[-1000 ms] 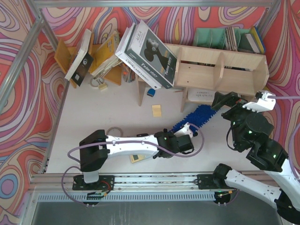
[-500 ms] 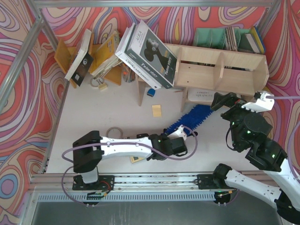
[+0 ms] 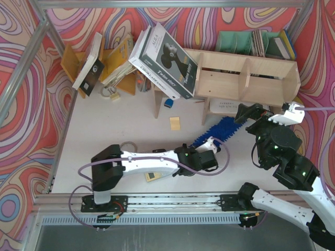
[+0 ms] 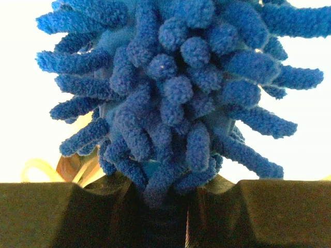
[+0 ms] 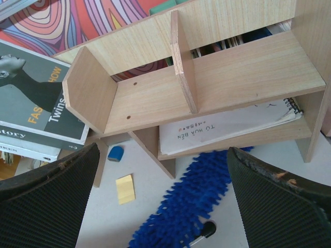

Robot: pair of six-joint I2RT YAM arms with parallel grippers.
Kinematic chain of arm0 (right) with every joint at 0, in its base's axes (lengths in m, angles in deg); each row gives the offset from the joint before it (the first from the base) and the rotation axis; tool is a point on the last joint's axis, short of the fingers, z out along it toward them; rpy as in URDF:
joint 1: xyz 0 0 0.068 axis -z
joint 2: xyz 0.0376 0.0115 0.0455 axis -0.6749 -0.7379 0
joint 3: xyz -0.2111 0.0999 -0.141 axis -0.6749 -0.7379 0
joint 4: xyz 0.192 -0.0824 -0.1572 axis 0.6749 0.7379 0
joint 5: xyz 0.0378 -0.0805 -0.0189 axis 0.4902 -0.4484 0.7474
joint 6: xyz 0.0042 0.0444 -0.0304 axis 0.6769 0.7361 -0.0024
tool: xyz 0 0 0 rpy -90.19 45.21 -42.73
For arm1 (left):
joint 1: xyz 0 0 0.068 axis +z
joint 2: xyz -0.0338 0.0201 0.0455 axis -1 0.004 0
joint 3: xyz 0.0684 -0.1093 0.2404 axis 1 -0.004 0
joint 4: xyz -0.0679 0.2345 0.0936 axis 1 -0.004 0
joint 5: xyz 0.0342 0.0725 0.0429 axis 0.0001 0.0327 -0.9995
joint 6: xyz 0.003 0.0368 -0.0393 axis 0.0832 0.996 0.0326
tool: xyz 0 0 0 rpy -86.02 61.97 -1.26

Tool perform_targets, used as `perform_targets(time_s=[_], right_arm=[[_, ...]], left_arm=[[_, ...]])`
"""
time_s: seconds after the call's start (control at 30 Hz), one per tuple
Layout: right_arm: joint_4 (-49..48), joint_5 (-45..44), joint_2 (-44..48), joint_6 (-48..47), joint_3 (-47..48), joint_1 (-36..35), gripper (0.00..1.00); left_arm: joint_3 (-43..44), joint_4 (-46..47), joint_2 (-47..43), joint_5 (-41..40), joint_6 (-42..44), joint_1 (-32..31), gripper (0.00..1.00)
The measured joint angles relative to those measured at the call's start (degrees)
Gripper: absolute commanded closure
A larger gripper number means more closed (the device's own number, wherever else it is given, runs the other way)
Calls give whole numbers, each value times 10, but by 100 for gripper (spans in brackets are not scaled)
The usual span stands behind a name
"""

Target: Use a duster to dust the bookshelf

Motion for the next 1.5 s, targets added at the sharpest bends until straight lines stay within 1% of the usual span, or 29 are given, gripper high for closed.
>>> perform_targets(time_s=[0.1,0.2,0.37,0.47,0.7,0.9,1.07,1.3,1.5], right_arm=[[0,0,0,0,0,0,1],[0,0,0,0,0,0,1],[0,0,0,2,0,0,1],[0,0,0,2,0,0,1],[0,0,0,2,0,0,1],[-1,2,-4,2,0,0,1],[-1,2,-7,1,0,0,1],[-1,2,-7,-3,0,0,1],[-4,2,-7,-5,0,0,1]], left_arm=[[57,8,48,9,23,0,100],[94,14,77,19,42,0,100],[107,19,85,29,54,0,100],[88,29,77,29,53,0,100],[-27,28,2,1,22,0,100],[-36,19,-13,-10,13,1,100],[17,9,12,-7,28,1,100],[110,7,86,11,70,-3,100],[151,6,115,17,89,-8,100]])
